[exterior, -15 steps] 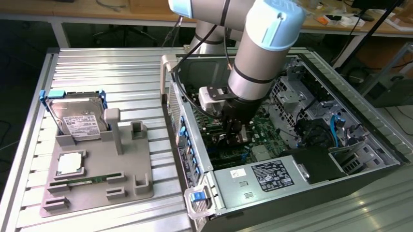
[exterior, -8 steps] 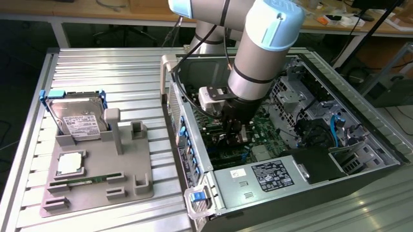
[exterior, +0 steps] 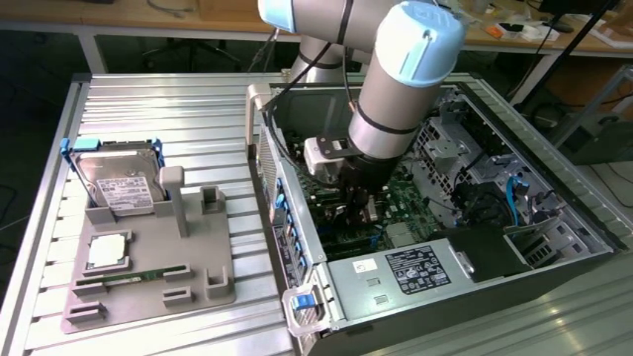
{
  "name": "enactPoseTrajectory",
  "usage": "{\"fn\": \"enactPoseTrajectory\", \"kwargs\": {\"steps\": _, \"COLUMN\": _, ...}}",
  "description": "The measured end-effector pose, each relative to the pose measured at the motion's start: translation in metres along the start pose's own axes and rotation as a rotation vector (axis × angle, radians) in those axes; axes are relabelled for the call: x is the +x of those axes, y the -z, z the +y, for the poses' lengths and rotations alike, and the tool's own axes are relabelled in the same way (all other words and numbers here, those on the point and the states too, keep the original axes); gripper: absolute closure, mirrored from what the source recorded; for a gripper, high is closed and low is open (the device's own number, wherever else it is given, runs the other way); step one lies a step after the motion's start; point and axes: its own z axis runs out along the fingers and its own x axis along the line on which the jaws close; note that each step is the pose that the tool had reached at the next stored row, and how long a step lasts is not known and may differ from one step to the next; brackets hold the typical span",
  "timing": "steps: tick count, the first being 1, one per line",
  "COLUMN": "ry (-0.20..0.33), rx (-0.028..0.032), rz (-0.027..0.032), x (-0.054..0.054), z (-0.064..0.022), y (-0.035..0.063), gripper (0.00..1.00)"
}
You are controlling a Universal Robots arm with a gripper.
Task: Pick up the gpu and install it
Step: 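Insert the gpu into the slot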
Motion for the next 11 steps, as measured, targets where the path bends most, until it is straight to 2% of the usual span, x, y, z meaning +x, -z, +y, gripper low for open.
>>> {"fn": "enactPoseTrajectory", "kwargs": {"steps": 1, "ry": 0.0, "rx": -0.0016, "rz": 0.0034, "x": 0.0, "z": 0.0002, "y": 0.0015, "gripper": 0.67}}
{"fn": "enactPoseTrajectory", "kwargs": {"steps": 2, "ry": 0.0, "rx": -0.0023, "rz": 0.0048, "x": 0.001, "z": 0.0003, "y": 0.0027, "gripper": 0.67}}
{"fn": "enactPoseTrajectory", "kwargs": {"steps": 3, "ry": 0.0, "rx": -0.0023, "rz": 0.0047, "x": 0.0, "z": 0.0002, "y": 0.0043, "gripper": 0.6}}
{"fn": "enactPoseTrajectory", "kwargs": {"steps": 6, "ry": 0.0, "rx": -0.0023, "rz": 0.0047, "x": 0.0, "z": 0.0001, "y": 0.0203, "gripper": 0.42}}
{"fn": "enactPoseTrajectory", "kwargs": {"steps": 11, "ry": 0.0, "rx": -0.0025, "rz": 0.0048, "x": 0.0, "z": 0.0, "y": 0.0433, "gripper": 0.42}}
